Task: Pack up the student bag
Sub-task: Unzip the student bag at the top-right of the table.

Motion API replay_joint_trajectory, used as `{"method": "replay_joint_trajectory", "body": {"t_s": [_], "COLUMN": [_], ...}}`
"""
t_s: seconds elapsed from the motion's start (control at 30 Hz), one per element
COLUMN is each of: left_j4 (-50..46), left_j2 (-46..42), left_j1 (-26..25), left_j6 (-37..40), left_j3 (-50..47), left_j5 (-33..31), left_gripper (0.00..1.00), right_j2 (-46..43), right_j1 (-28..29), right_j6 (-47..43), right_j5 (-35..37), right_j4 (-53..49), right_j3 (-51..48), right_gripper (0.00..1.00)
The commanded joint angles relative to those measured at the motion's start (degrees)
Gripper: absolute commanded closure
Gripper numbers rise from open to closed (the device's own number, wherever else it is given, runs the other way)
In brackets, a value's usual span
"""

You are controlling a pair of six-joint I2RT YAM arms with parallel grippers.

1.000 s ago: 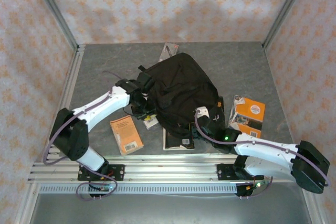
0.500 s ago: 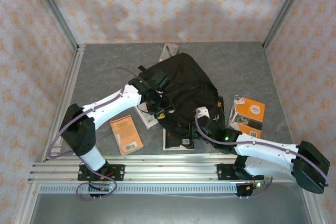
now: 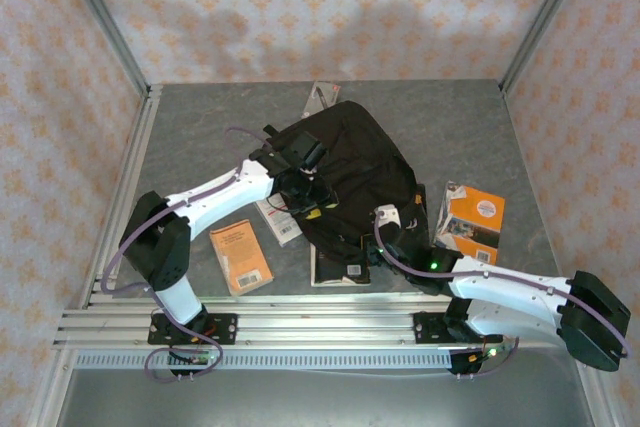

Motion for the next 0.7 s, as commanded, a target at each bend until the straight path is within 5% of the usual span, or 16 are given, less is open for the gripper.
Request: {"method": "replay_joint_trajectory", "body": {"t_s": [0.0,0.67], "left_j4": [2.35,1.23], "left_j2": [1.07,-1.75], "left_j1": [0.03,0.05], "left_j6": [2.83,13.47], "left_j3": [-2.07,-6.81], "left_j5": [1.82,3.08], "left_gripper": [0.6,0.61], "right_j2": [-0.22,-0.38], "right_j1": [0.57,0.54], "right_j6": [0.07,-0.09], "right_j5": [0.18,0.44], "right_j4": [0.09,-1.51], "right_j3": [-0.81,0.17], "right_gripper": [1.0,1.0]}}
